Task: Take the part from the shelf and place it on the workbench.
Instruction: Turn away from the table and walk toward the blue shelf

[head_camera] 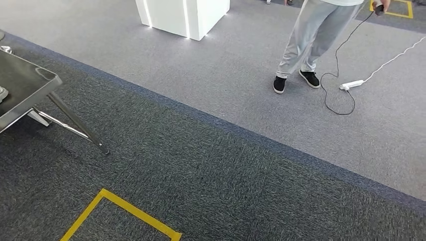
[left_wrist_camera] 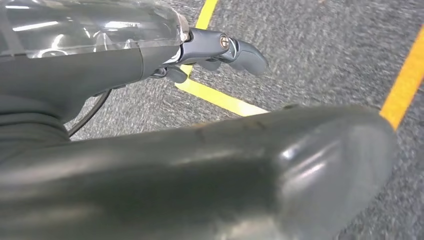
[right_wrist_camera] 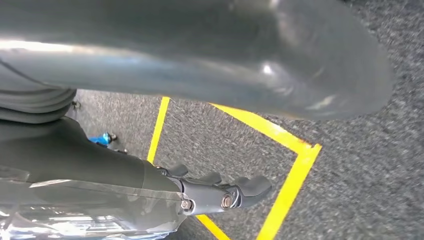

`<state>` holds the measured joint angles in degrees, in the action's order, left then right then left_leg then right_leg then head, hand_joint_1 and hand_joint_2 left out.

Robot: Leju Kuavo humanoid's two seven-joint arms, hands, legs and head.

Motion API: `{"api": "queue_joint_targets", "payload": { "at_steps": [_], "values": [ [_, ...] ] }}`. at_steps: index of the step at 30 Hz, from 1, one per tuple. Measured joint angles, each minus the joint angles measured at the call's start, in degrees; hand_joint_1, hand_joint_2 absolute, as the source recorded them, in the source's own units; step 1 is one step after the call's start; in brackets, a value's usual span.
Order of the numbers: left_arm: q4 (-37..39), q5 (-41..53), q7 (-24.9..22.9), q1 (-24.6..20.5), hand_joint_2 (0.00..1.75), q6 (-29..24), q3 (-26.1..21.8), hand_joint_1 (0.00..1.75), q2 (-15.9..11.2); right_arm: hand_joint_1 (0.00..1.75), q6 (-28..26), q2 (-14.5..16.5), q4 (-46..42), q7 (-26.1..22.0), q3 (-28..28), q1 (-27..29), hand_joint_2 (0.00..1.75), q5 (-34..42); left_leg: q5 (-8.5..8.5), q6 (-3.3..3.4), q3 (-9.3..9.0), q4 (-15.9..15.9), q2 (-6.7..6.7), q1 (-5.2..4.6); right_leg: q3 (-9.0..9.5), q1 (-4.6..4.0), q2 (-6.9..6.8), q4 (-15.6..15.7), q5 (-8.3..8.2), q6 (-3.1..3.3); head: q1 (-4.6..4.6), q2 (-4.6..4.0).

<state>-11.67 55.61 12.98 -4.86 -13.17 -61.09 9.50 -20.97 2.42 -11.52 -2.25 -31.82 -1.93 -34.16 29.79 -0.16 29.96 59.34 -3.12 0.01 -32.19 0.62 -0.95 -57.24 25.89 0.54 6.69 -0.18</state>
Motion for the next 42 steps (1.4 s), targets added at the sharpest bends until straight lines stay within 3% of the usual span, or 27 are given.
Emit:
{"api": "queue_joint_targets", "payload": {
  "at_steps": [2,3,4,5,6,7,9,11,14,16,19,20,21,23,25,26,28,30,31,33,34,35,36,37,39,40,42],
  "values": [
    [0.0,-0.2,0.0,0.2,0.00,0.1,0.0,0.00,0.0,0.00,0.0,0.0,0.0,0.0,0.0,-0.1,0.00,0.0,3.88,-0.32,2.97,6.7,2.07,0.16,-0.09,-0.01,0.86,0.0,-0.15,0.48,0.00,0.01],
    [0.0,-0.4,0.0,0.3,0.00,0.3,0.0,0.00,0.1,0.00,0.1,0.0,0.0,0.0,0.0,-0.1,0.00,0.0,5.77,-0.38,4.87,10.8,2.45,0.19,-0.16,-0.10,1.39,0.0,-0.18,0.63,0.00,0.01],
    [0.0,-0.7,0.0,0.4,0.00,0.4,0.0,0.00,0.1,0.00,0.2,0.0,0.0,0.0,0.0,-0.1,0.00,0.0,6.52,-0.39,6.20,13.6,2.55,0.20,-0.19,-0.19,1.98,0.0,-0.20,0.68,0.00,0.00],
    [0.0,-1.1,0.0,0.4,0.00,0.6,-0.1,0.00,0.1,0.00,0.3,0.0,0.0,0.0,0.0,-0.1,0.00,0.0,6.11,-0.32,6.66,14.4,2.58,0.21,-0.16,-0.26,2.57,0.0,-0.20,0.70,0.00,0.00],
    [0.0,-1.4,0.0,0.4,0.00,0.8,-0.2,0.00,0.1,0.00,0.4,0.0,0.0,0.0,-0.1,-0.1,0.00,0.0,4.58,-0.18,6.04,12.9,2.68,0.21,-0.09,-0.31,3.19,-0.1,-0.21,0.69,0.00,-0.01],
    [0.0,-1.6,-0.1,0.4,0.00,0.8,-0.2,0.00,0.1,0.00,0.5,0.0,0.0,-0.1,-0.1,0.0,0.00,-0.1,2.32,0.03,4.51,9.4,3.09,0.21,0.01,-0.32,3.80,-0.1,-0.21,0.66,0.00,-0.01],
    [0.0,-1.9,-0.3,0.4,0.00,0.9,-0.4,0.00,0.1,0.00,0.6,0.0,0.0,-0.1,-0.1,-0.1,0.00,-0.3,-1.20,0.56,1.25,1.7,5.19,0.19,0.00,-0.36,4.92,-0.3,-0.24,0.36,0.00,-0.01],
    [0.0,-2.1,-0.5,0.4,0.00,0.9,-0.5,0.00,0.1,0.00,0.7,0.0,0.0,-0.1,-0.1,-0.2,0.00,-0.6,-2.06,0.96,0.08,-1.6,6.47,0.02,-0.32,-0.29,5.87,-0.4,-0.38,-0.30,0.00,0.00],
    [0.0,-2.2,-0.7,0.3,0.00,1.0,-0.6,0.00,0.1,0.00,0.9,0.0,0.0,-0.1,-0.1,0.0,0.00,-0.8,-2.48,1.83,-0.15,-2.2,5.22,-0.07,-0.70,-0.05,6.72,-0.4,-0.45,-1.40,0.00,0.01],
    [0.0,-2.2,-0.7,0.2,0.00,1.0,-0.6,0.00,0.2,0.00,0.9,0.0,0.0,-0.1,-0.1,0.0,0.00,-0.8,-3.06,2.48,-0.39,-3.0,4.09,0.09,-2.28,-0.03,5.08,-3.7,1.70,-1.79,-0.01,0.01],
    [0.0,-2.2,-0.8,0.3,0.00,1.0,-0.8,0.00,0.2,0.00,0.9,0.0,0.0,-0.1,-0.1,-0.2,0.00,-0.8,-3.22,2.78,-0.27,-3.2,2.26,-0.11,-7.53,0.09,2.00,-14.9,7.03,-2.12,-0.02,0.01],
    [0.0,-2.2,-0.8,0.4,0.00,1.0,-0.9,0.00,0.2,0.00,0.9,0.0,0.0,-0.1,-0.1,-0.2,0.00,-0.8,-3.17,2.77,-0.27,-3.2,1.68,-0.15,-8.25,0.15,1.60,-16.5,7.24,-2.23,-0.01,0.01],
    [0.0,-2.2,-0.8,0.4,0.00,1.0,-0.9,0.00,0.2,0.00,0.9,0.0,0.0,-0.1,-0.1,-0.1,0.00,-0.8,-3.08,2.73,-0.30,-3.1,1.10,-0.17,-7.89,0.19,1.29,-15.9,6.39,-2.30,-0.01,0.01],
    [0.0,-2.1,-0.9,0.3,0.00,1.0,-1.0,0.00,0.3,0.00,0.9,-0.1,0.0,-0.1,-0.1,0.0,0.00,-0.8,-2.78,2.46,-0.45,-2.9,0.11,-0.16,-4.09,0.20,0.07,-8.9,2.74,-2.22,-0.01,0.00],
    [0.0,-1.7,-1.0,0.3,0.00,1.0,-1.0,0.00,0.3,0.00,1.0,-0.1,0.0,0.0,-0.1,-0.2,0.00,-0.8,-2.31,1.92,-0.52,-2.5,-0.73,-0.41,-0.64,-0.10,-1.58,-2.2,0.52,-1.65,-0.01,0.00],
    [0.0,-1.4,-1.0,0.3,0.00,1.0,-1.0,0.00,0.4,0.00,1.0,-0.2,0.0,0.1,-0.1,-0.2,0.00,-0.8,-2.12,1.63,-0.58,-2.4,-1.13,-0.52,-0.01,-0.25,-1.95,-0.8,0.32,-1.30,-0.01,0.00],
    [0.0,-1.0,-1.1,0.2,0.00,0.9,-0.9,0.00,0.4,0.00,1.1,-0.2,0.0,0.2,-0.1,-0.1,0.00,-0.8,-1.87,1.05,-0.77,-2.3,-1.90,-0.56,-0.07,-0.44,-1.13,-0.4,0.33,-0.63,0.00,0.01],
    [0.0,-0.9,-1.2,0.1,0.00,0.8,-0.9,0.00,0.4,0.00,1.2,-0.2,0.0,0.2,-0.2,0.0,0.00,-0.7,-0.80,0.37,-0.49,-1.1,-1.09,-0.30,-0.03,-0.35,-0.25,-0.2,0.14,-0.01,0.00,0.00],
    [0.0,-0.8,-1.2,0.1,0.00,0.6,-0.9,0.00,0.4,0.00,1.2,-0.2,0.0,0.3,-0.3,0.0,0.00,-0.7,0.65,0.07,0.40,1.1,-0.09,-0.14,0.01,-0.26,0.16,-0.1,0.01,0.32,0.00,0.00],
    [0.0,-0.6,-1.0,0.2,0.00,0.4,-0.9,0.00,0.4,0.00,1.2,-0.2,0.0,0.3,-0.6,0.0,0.00,-0.7,4.54,-0.27,3.74,8.4,1.91,0.08,-0.08,-0.28,1.02,-0.1,-0.09,0.76,0.00,-0.01],
    [0.0,-0.4,-0.9,0.3,0.00,0.2,-0.9,0.00,0.4,0.00,1.2,-0.2,0.0,0.3,-0.7,0.0,0.00,-0.7,6.01,-0.32,5.54,12.2,2.28,0.13,-0.11,-0.35,1.53,-0.1,-0.11,0.86,0.00,0.00],
    [0.0,-0.2,-0.8,0.4,0.00,0.1,-0.8,0.00,0.4,0.00,1.2,-0.2,0.0,0.3,-0.8,0.0,0.00,-0.7,6.42,-0.28,6.69,14.5,2.45,0.14,-0.10,-0.43,2.10,-0.1,-0.12,0.89,0.00,0.00],
    [0.0,-0.1,-0.7,0.4,0.00,-0.1,-0.8,0.00,0.4,0.00,1.2,-0.2,0.0,0.3,-0.9,0.0,0.00,-0.7,5.67,-0.16,6.90,14.7,2.55,0.14,-0.05,-0.50,2.69,-0.1,-0.12,0.89,0.00,0.00],
    [0.0,0.1,-0.6,0.4,0.00,-0.3,-0.7,0.00,0.4,0.00,1.2,-0.2,0.0,0.3,-0.9,0.1,0.00,-0.7,3.93,0.05,6.07,12.6,2.70,0.13,0.05,-0.55,3.30,-0.2,-0.13,0.89,0.00,0.01],
    [0.0,0.2,-0.6,0.4,0.00,-0.6,-0.5,0.00,0.4,0.00,1.2,-0.1,0.0,0.5,-0.9,0.1,0.00,-0.9,-0.36,0.69,2.62,4.7,4.18,0.06,0.20,-0.62,4.43,-0.2,-0.14,0.79,0.00,0.01],
    [0.0,0.2,-0.7,0.4,0.00,-0.7,-0.5,0.00,0.3,0.00,1.2,0.0,0.0,0.6,-0.9,0.0,0.00,-1.0,-1.70,0.94,1.22,1.3,5.06,0.02,0.16,-0.65,4.95,-0.3,-0.18,0.60,0.00,0.01],
    [0.0,0.3,-0.8,0.4,0.00,-0.9,-0.4,0.00,0.3,0.00,1.2,0.1,0.0,0.8,-0.9,0.1,0.00,-1.1,-2.36,1.27,0.12,-1.7,6.06,-0.21,-0.09,-0.55,5.81,-0.4,-0.28,-0.03,0.00,0.01]
  ]
}}
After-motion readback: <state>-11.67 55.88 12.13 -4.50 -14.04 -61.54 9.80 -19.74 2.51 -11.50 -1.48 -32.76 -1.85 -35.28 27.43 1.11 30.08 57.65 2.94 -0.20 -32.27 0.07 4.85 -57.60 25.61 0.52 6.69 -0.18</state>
